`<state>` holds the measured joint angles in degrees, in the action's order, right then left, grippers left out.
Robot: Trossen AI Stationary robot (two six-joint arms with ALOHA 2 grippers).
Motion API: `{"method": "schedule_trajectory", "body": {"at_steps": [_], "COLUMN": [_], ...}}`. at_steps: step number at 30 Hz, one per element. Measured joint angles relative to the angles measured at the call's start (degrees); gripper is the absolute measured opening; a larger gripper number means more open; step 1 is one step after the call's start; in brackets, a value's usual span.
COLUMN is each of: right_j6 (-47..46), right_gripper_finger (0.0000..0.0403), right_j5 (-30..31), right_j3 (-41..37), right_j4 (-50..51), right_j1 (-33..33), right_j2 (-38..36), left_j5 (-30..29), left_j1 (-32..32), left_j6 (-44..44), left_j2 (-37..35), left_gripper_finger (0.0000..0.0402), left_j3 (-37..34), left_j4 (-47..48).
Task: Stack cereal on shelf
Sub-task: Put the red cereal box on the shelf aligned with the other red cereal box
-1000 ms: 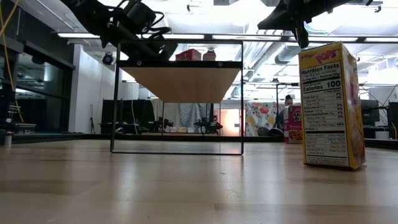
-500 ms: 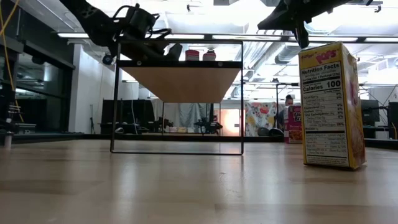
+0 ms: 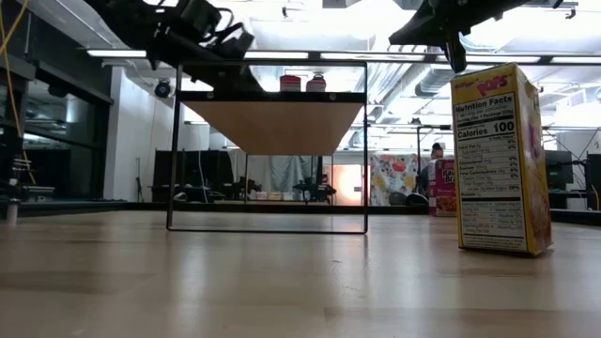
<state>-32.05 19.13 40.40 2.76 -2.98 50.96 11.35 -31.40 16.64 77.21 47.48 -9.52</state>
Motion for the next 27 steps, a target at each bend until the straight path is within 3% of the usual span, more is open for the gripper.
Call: {"method": "schedule_trajectory", "body": {"at_steps": [3, 6, 9, 13, 27], "right_j6": [0.40, 0.57, 0.57, 0.57, 0.57], "right_gripper_finger": [0.0000, 0.0000, 0.0000, 0.0000, 0.0000], "right_j5": [0.21, 0.22, 0.23, 0.23, 0.25], "right_j3": [0.00, 0.00, 0.00, 0.00, 0.00], "right_j4": [-0.01, 0.00, 0.00, 0.01, -0.01], "right_j1": [-0.02, -0.02, -0.02, -0.02, -0.02], "right_j2": [0.00, 0.00, 0.00, 0.00, 0.00], "left_j5": [-0.40, -4.89, -11.13, -14.75, -13.04], "left_j1": [4.15, 7.33, 8.30, 7.45, 4.77], "left_j6": [-0.26, -0.60, -0.80, -2.55, -4.91], "left_j2": [2.24, 4.26, 5.88, 6.97, 8.32], "left_gripper_finger": [0.0000, 0.0000, 0.0000, 0.0000, 0.0000], "left_j3": [-0.02, -0.02, -0.02, -0.02, -0.02], "left_j4": [-0.51, -2.64, -4.64, -4.86, -8.95]}}
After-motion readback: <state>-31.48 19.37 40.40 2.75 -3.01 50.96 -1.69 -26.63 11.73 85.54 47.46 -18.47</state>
